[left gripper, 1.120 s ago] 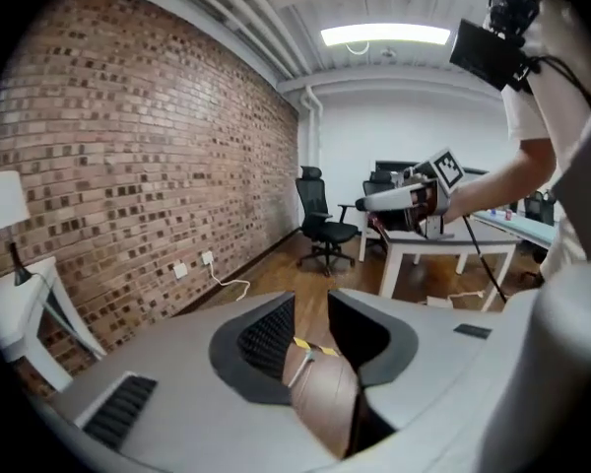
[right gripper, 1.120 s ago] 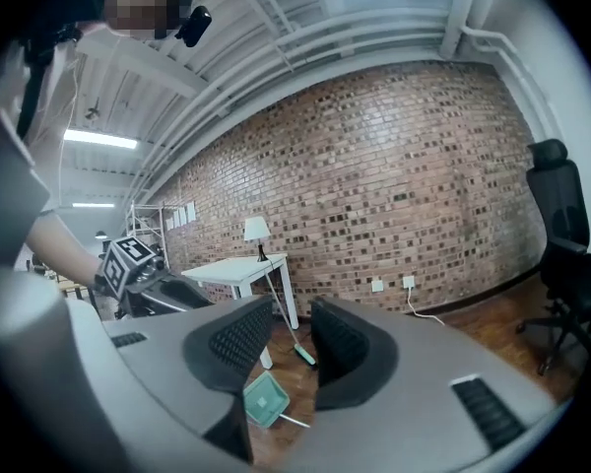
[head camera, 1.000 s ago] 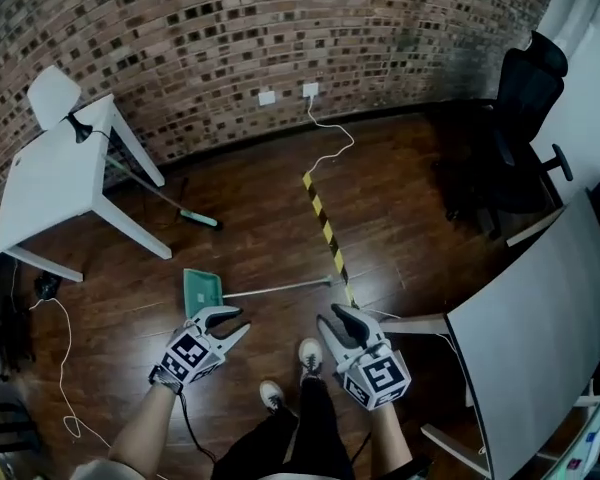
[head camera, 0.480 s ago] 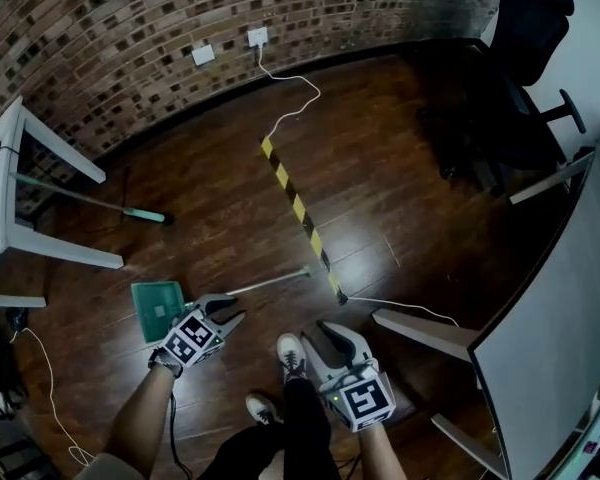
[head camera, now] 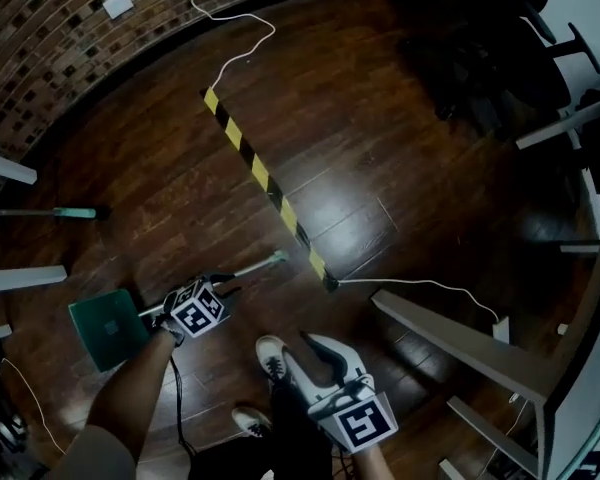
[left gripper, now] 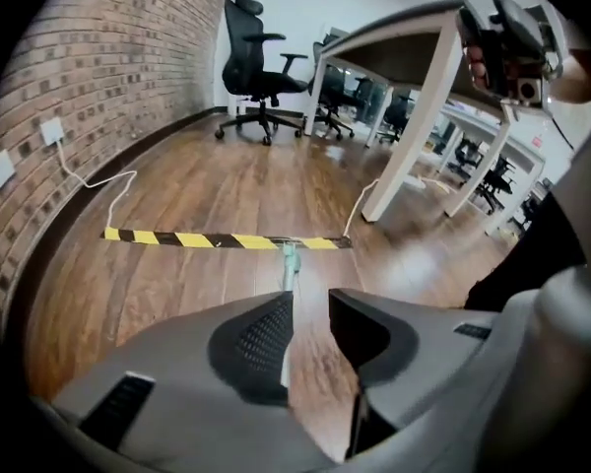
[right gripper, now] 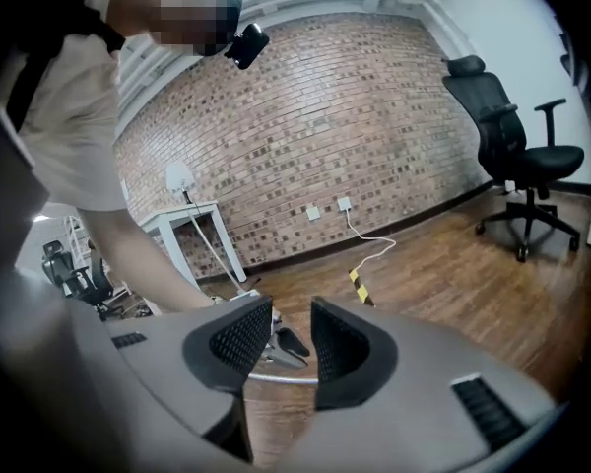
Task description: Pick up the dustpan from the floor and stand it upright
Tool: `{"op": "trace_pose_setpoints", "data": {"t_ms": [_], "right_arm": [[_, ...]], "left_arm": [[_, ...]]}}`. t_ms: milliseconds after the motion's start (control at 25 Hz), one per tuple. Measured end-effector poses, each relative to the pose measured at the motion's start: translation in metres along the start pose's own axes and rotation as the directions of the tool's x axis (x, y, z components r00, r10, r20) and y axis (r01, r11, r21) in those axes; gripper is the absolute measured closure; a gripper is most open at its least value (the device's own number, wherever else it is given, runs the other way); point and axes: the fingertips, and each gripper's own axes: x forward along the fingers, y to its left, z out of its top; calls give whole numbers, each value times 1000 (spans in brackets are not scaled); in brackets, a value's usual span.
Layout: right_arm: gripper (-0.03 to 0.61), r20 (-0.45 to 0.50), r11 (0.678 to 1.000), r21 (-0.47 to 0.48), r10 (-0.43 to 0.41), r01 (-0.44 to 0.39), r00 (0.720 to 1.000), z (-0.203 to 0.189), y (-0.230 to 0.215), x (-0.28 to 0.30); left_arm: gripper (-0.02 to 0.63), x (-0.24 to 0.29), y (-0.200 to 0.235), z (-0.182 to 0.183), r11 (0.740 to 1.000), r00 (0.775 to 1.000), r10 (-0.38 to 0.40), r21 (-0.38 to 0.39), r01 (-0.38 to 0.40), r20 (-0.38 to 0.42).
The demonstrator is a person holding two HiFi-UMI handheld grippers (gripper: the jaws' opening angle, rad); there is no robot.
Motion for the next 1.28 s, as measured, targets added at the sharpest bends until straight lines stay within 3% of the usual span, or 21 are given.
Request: {"op": "trace_pose_setpoints", "data": {"t_ms": [80,160,400,640,840,1040,1280], "right_arm": [[446,10,1000,13,-3,3,1000,-17,-8,6],[491,12,1000,21,-3,3,1000,-33,-11,7],[526,6,999,10,-35,34,999,-66,-39,11],[568,-14,995,5,-102,102,995,-85,-62,8],[577,-45,995,-12,-103,103,994,-90,-59,15],[577,-51,997,-43,-61,59,997,-83,-43,28],[577,-79,999,-12,-51,50,996,-72,-32,27]], "left_arm": [[485,32,10,-7,999,1000,-5,48,6,-28],[485,59,13,-19,998,998,-13,60,17,-55],[474,121,22,-38,994,992,-10,102,23,-124],[469,152,21,-39,982,990,19,187,8,-138],[468,165,23,-44,977,987,22,215,13,-162],[503,166,23,-46,988,985,35,156,-8,-171],[514,118,16,-27,998,997,50,45,-47,-66]]}}
